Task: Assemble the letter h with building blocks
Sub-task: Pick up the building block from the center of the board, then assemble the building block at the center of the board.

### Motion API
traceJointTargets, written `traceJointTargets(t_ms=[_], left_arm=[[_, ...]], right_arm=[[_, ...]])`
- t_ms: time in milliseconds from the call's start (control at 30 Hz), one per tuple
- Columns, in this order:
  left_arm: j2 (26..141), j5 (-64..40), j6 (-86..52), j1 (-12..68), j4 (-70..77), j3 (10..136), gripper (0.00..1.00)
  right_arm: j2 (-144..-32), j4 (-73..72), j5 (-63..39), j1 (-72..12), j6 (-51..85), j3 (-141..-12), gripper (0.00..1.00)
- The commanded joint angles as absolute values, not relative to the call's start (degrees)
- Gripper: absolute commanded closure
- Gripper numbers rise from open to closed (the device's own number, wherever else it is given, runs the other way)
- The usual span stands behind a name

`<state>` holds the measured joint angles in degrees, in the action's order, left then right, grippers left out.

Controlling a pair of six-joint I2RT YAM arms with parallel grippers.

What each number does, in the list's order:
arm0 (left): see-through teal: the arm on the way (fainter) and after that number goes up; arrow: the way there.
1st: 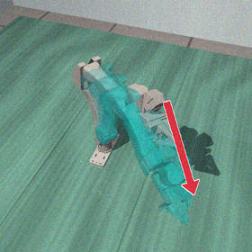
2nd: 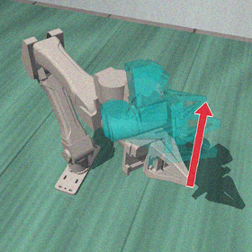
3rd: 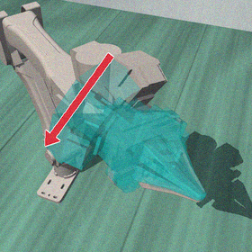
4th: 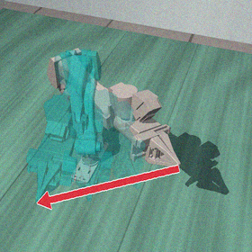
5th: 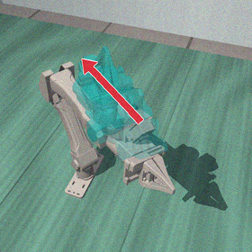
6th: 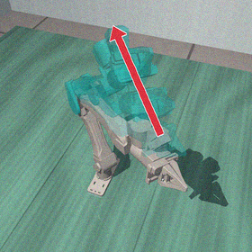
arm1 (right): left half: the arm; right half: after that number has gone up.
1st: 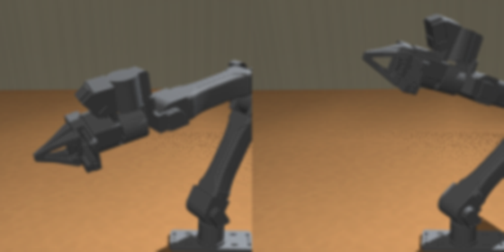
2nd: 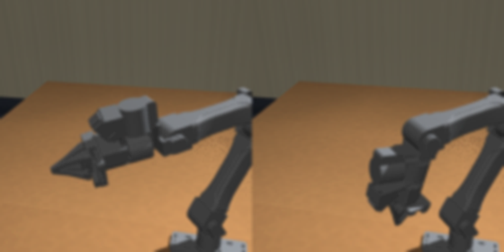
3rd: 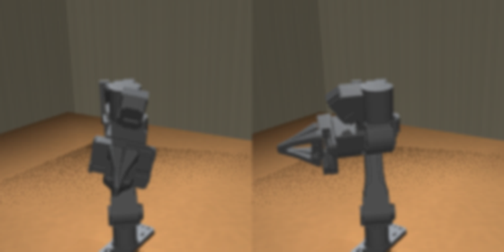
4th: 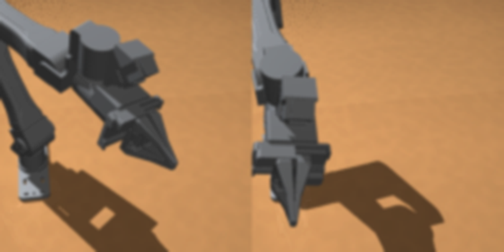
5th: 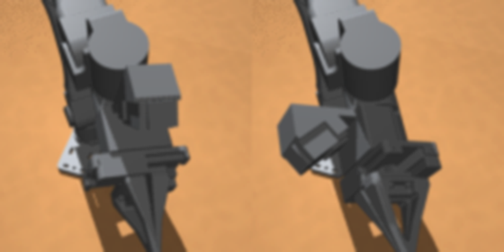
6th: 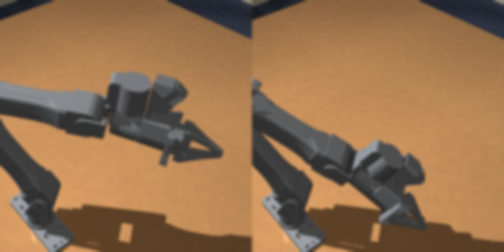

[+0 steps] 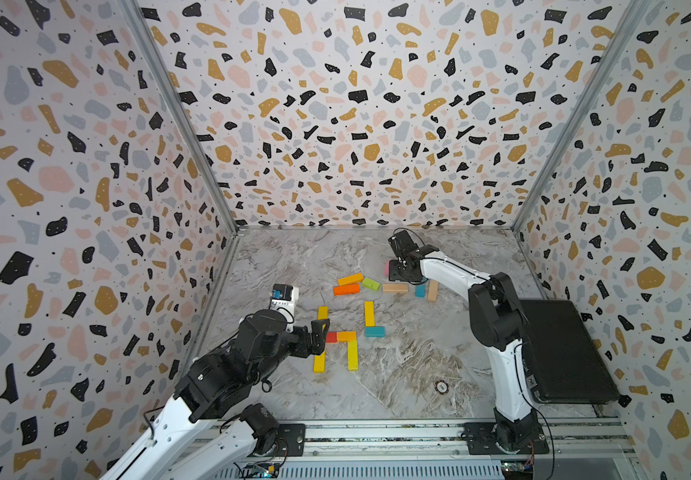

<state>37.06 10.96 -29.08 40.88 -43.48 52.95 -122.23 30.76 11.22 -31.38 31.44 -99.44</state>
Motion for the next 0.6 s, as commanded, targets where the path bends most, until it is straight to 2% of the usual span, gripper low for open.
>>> traceJointTargets(t_ms=[0, 333, 567], left_arm=[[37.0, 11.2, -28.3, 40.5, -41.5, 53.2, 0.01], [37.1, 10.5, -29.1, 40.4, -41.5, 52.6, 0.01], [37.1, 10.7, -29.6, 40.4, -41.2, 52.3, 0.01]], right_arm=[[-111.6, 30.2, 11.6, -32.8, 31.6, -95.0, 0.41], [-97.6, 21.8, 6.2, -39.4, 39.3, -65.5, 0.42], [-97.7, 18.6, 4.9, -44.5, 42.0, -59.2, 0.42]])
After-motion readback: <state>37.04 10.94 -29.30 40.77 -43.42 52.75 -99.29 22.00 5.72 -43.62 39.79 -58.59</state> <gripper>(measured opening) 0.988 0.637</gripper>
